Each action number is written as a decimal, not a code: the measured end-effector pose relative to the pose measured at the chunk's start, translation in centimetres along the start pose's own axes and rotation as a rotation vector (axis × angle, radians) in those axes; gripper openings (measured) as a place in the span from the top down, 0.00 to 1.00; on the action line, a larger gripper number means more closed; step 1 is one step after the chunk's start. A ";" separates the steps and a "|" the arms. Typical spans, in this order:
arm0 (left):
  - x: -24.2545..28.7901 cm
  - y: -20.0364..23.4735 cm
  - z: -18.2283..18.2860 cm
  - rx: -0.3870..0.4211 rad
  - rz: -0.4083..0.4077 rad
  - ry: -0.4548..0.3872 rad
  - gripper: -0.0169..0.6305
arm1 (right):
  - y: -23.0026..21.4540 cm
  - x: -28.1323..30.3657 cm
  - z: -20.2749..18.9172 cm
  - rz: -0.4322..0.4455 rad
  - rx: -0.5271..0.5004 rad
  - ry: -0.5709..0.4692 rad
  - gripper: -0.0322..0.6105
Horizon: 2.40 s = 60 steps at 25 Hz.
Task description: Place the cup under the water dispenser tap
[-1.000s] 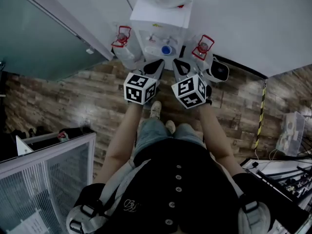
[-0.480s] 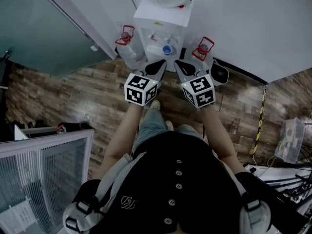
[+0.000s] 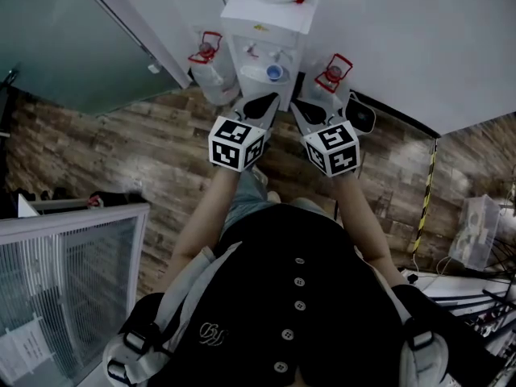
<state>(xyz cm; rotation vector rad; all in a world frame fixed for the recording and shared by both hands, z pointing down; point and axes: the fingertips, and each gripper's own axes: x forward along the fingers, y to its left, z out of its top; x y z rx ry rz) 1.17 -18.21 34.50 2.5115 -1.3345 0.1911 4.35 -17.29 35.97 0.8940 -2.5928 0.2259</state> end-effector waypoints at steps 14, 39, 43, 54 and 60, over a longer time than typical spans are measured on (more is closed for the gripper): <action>-1.5 -0.8 -1.5 -0.034 0.025 0.016 0.98 | 1.9 -0.7 0.1 -0.010 0.034 -0.040 0.95; -2.3 -2.6 -3.4 -0.049 0.025 0.052 0.98 | 2.5 -1.9 -2.4 0.007 0.050 0.009 0.95; -2.4 -2.6 -3.2 -0.053 0.029 0.047 0.98 | 3.1 -1.9 -2.4 0.015 0.047 0.008 0.95; -3.0 -3.1 -3.6 -0.048 0.018 0.047 0.98 | 3.3 -2.6 -2.3 -0.005 0.058 -0.006 0.95; -3.6 -2.8 -4.1 -0.070 0.031 0.050 0.98 | 4.2 -2.3 -2.6 0.008 0.063 0.007 0.95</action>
